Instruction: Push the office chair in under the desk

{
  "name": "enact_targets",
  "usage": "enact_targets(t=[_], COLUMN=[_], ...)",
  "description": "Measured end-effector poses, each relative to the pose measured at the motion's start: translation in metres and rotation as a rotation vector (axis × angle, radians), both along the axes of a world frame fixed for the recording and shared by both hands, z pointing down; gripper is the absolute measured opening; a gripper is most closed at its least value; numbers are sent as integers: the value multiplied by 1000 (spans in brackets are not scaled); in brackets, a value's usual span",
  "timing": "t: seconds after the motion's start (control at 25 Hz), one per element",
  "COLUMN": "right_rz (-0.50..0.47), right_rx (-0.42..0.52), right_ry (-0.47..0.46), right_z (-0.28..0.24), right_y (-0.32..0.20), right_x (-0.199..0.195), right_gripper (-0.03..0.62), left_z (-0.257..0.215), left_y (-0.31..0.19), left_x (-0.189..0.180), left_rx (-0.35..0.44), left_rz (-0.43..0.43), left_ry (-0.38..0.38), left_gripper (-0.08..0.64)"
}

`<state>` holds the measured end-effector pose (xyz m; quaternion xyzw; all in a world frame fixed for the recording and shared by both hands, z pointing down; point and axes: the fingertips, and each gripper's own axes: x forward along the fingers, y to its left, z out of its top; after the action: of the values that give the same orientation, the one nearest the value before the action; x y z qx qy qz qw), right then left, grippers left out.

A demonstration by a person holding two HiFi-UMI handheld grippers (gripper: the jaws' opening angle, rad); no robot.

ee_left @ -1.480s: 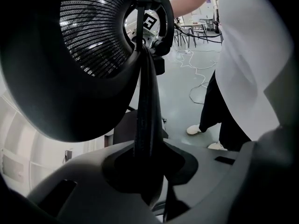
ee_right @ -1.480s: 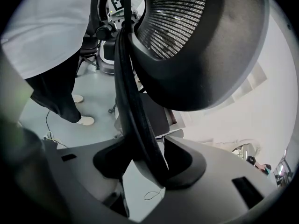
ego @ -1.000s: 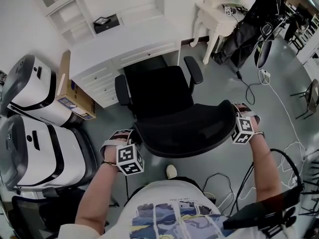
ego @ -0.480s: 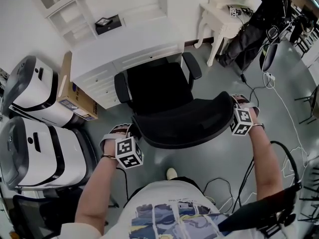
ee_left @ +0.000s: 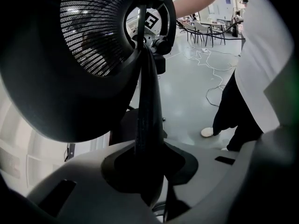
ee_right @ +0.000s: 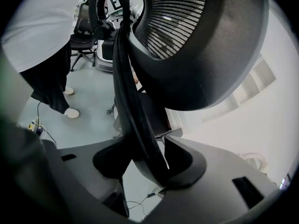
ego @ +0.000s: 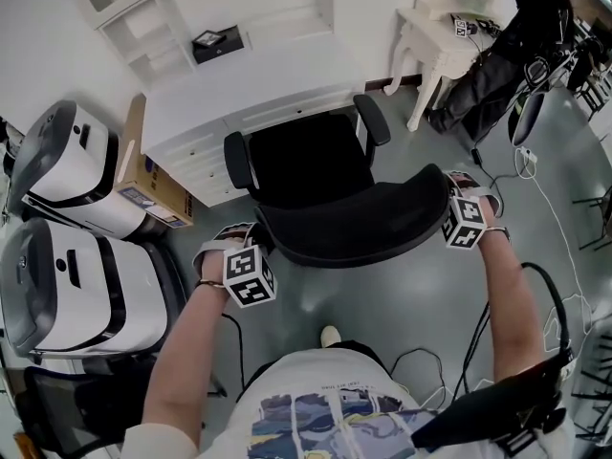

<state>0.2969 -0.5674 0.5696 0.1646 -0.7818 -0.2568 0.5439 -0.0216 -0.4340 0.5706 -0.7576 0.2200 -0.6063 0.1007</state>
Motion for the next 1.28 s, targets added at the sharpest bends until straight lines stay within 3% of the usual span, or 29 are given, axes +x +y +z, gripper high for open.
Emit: enact_targets(t=[0.8, 1.28], right_rz=[-14, 127], right_rx=[-4, 32], right_ry=[-14, -88], right_z=[-3, -10], right_y=[-26, -23], right_x=[-13, -9], right_gripper=[219, 275], left_z=[-1, -4], left_y=[-26, -28], left_x=[-9, -10], left_rx=[-24, 20], left_rz=[-11, -58], left_ry=[16, 96], left_gripper=[100, 165])
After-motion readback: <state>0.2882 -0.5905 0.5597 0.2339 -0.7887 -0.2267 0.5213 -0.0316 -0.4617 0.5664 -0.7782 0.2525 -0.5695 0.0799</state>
